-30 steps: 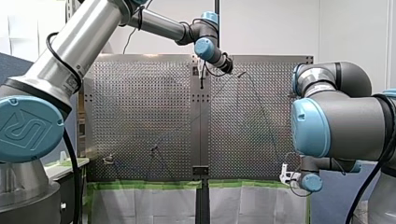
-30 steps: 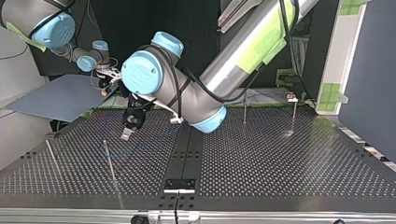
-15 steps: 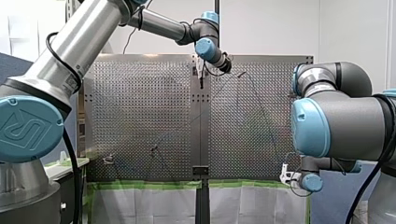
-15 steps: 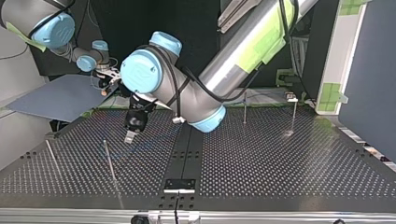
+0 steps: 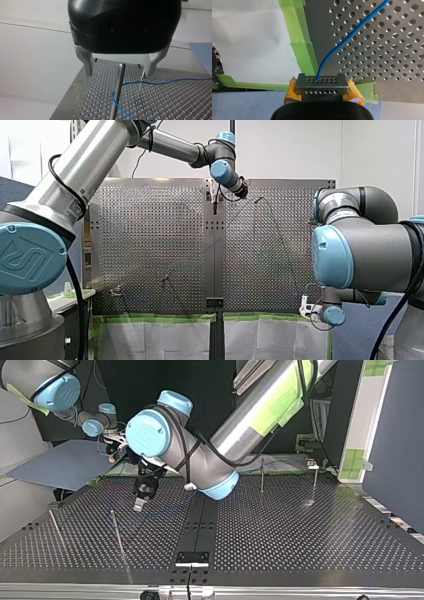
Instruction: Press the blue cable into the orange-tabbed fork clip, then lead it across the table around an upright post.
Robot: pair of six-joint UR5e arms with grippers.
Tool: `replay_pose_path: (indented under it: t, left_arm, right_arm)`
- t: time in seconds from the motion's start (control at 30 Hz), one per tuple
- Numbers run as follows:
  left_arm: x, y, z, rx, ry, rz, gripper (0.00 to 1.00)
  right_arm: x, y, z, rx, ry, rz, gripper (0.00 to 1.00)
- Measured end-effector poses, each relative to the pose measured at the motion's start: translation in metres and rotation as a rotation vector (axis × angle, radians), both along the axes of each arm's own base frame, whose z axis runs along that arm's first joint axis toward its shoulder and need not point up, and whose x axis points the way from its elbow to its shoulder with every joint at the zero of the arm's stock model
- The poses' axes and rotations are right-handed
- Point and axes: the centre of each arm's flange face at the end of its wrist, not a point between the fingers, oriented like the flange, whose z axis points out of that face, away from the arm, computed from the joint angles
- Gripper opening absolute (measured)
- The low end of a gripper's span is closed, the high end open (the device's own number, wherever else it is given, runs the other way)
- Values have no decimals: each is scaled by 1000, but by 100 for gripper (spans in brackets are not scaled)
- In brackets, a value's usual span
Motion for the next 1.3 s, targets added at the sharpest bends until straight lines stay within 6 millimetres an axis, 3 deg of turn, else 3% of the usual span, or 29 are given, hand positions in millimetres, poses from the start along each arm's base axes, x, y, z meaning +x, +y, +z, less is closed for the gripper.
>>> replay_pose_path:
  t: [1.3]
  left_arm:
    - [-10, -3, 4, 8, 18, 1, 99]
  right_arm:
    - [1, 0, 0, 0, -5, 8, 0]
